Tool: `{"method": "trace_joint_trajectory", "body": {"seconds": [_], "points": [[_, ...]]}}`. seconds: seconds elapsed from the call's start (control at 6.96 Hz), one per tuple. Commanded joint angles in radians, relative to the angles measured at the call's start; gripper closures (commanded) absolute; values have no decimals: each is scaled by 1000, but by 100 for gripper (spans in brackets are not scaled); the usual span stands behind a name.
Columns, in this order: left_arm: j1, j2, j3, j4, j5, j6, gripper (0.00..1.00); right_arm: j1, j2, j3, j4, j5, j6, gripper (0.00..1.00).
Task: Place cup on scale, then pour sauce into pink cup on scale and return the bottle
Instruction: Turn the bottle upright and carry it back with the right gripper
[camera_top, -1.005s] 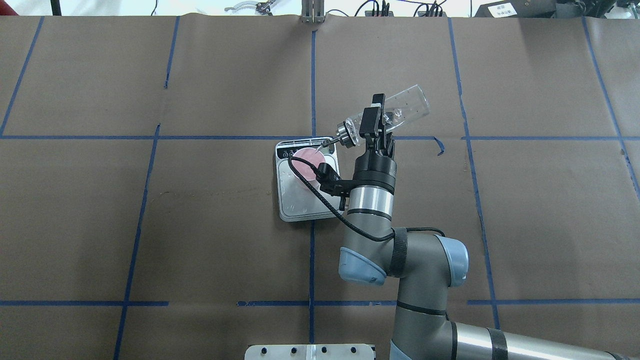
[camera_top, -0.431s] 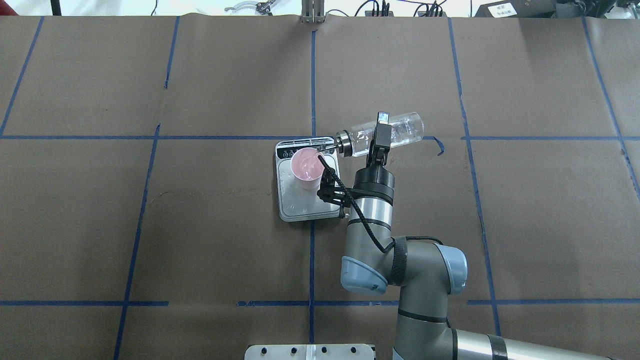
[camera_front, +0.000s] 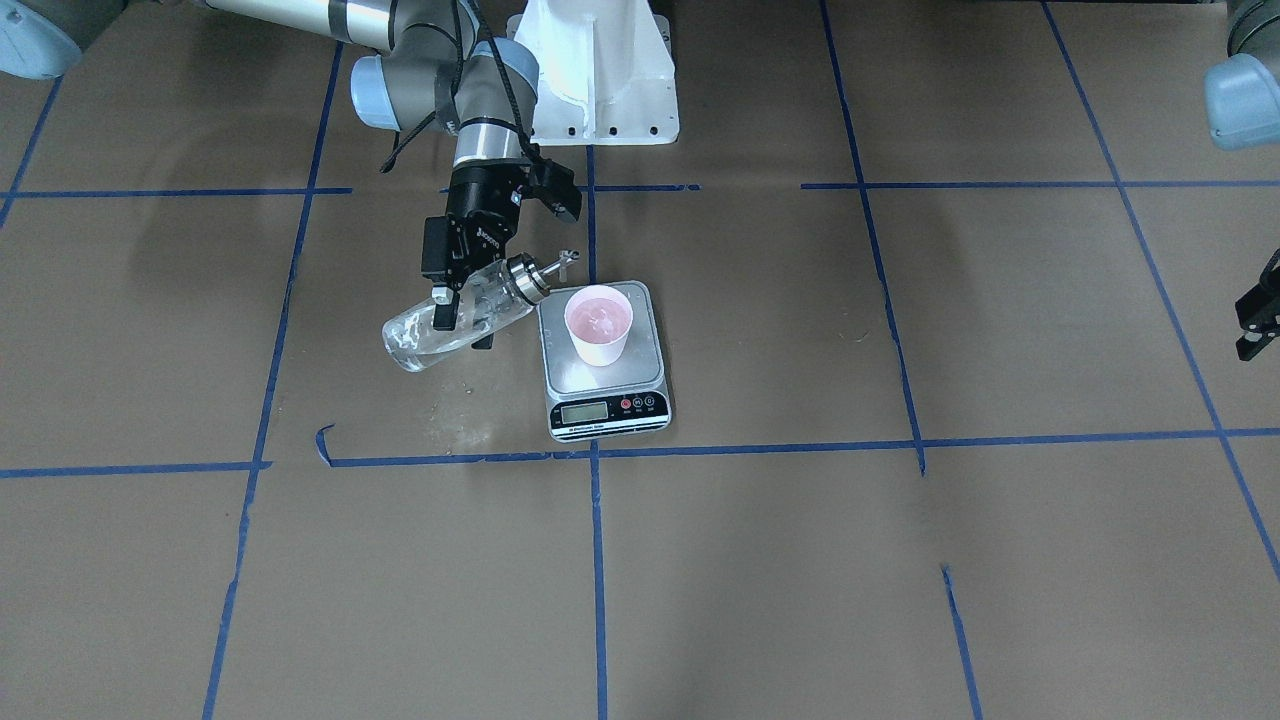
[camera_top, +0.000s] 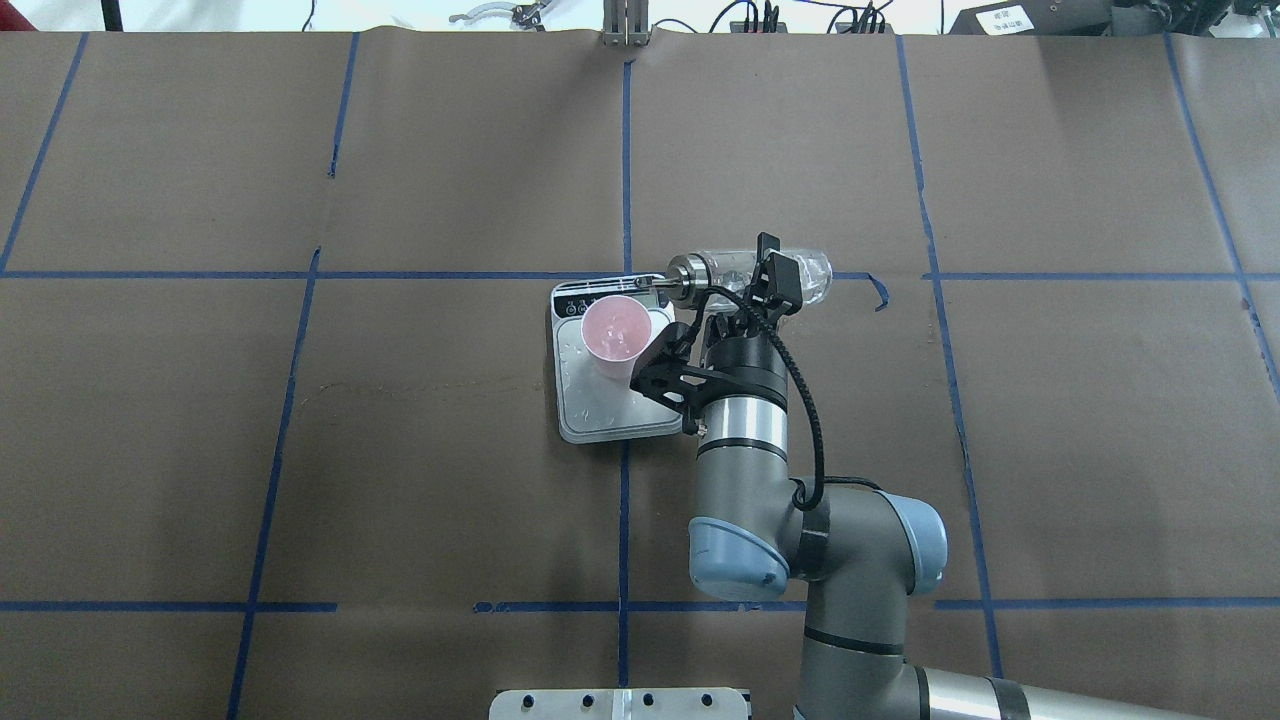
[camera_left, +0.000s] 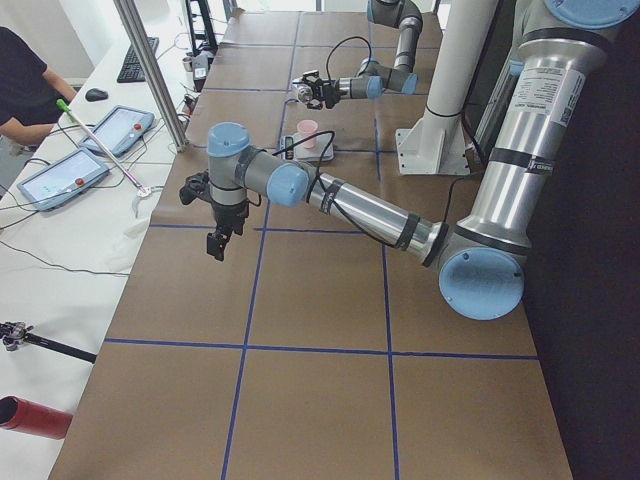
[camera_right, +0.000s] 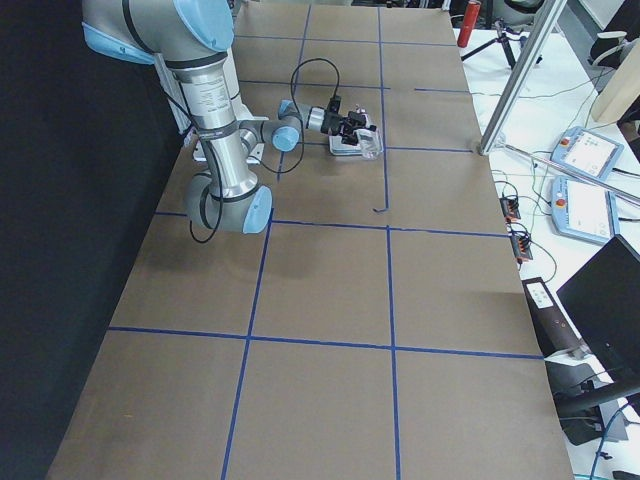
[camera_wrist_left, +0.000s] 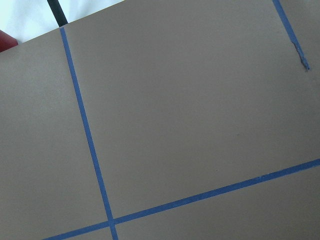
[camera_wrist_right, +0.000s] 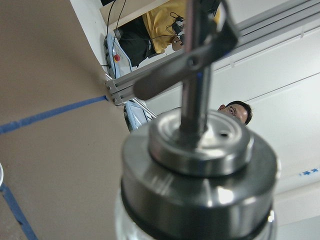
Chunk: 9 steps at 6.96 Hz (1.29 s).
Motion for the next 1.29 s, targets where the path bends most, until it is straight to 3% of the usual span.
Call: {"method": "trace_joint_trajectory", "body": {"seconds": [0.0, 0.43, 0.86, 1.15], "points": [[0, -4, -1, 0, 0, -3, 0, 21, -88, 9, 377, 124, 143, 100], [-2, -7, -19, 2, 0, -6, 0, 139, -199, 51, 398, 352, 603, 100], [0, -9, -50, 3, 5, -23, 0, 170, -503, 115, 594, 438, 756, 100], [-2, -9, -53, 3, 5, -23, 0, 167, -552, 95, 593, 416, 862, 100]]}}
